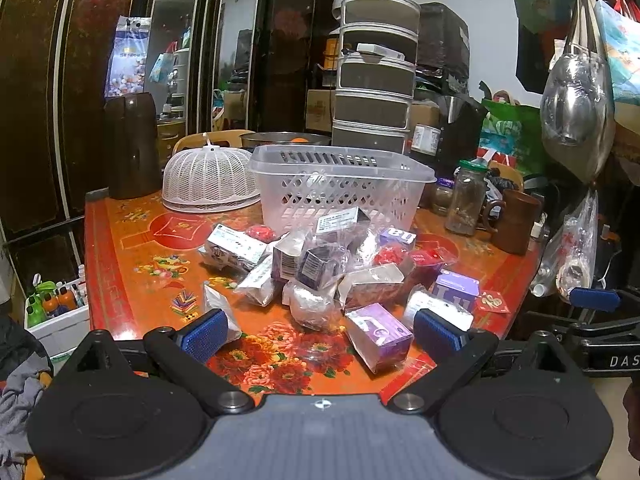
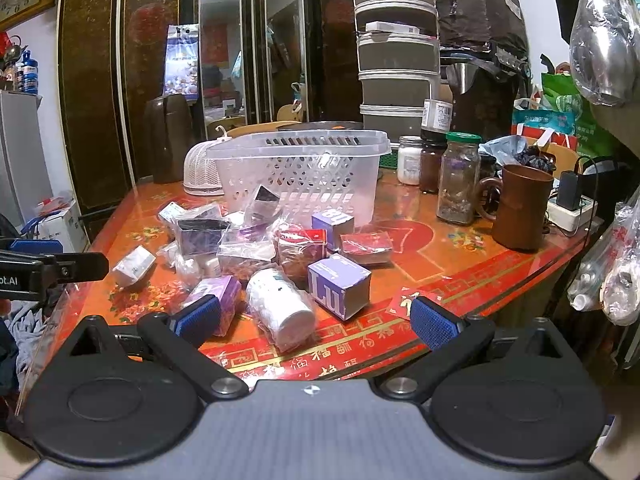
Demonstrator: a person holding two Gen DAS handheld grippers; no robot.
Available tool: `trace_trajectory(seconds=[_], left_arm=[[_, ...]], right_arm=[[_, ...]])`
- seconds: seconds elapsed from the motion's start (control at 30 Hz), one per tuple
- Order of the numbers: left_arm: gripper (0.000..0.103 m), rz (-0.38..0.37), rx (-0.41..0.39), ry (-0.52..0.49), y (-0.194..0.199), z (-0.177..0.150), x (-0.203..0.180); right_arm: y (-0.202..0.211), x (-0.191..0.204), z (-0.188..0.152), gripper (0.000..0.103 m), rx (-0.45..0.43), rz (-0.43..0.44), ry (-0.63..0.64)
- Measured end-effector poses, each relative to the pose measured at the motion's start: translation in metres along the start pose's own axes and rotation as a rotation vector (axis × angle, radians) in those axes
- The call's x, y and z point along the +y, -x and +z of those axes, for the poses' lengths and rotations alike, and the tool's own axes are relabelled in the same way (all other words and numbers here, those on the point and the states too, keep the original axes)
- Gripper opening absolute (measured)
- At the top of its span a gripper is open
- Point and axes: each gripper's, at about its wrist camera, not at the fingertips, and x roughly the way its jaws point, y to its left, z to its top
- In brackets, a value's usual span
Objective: Organize objects
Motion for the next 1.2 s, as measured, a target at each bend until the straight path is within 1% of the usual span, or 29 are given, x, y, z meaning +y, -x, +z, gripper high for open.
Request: trace_trajectory(seconds=[1.2], left_arm=[[0.101,0.011,0.008,0.008,-0.0033,-0.0016,0.0016]], right_arm=[[-0.0030,0.0016,-0.0011,0.103,0.011,-0.005,-0.005]])
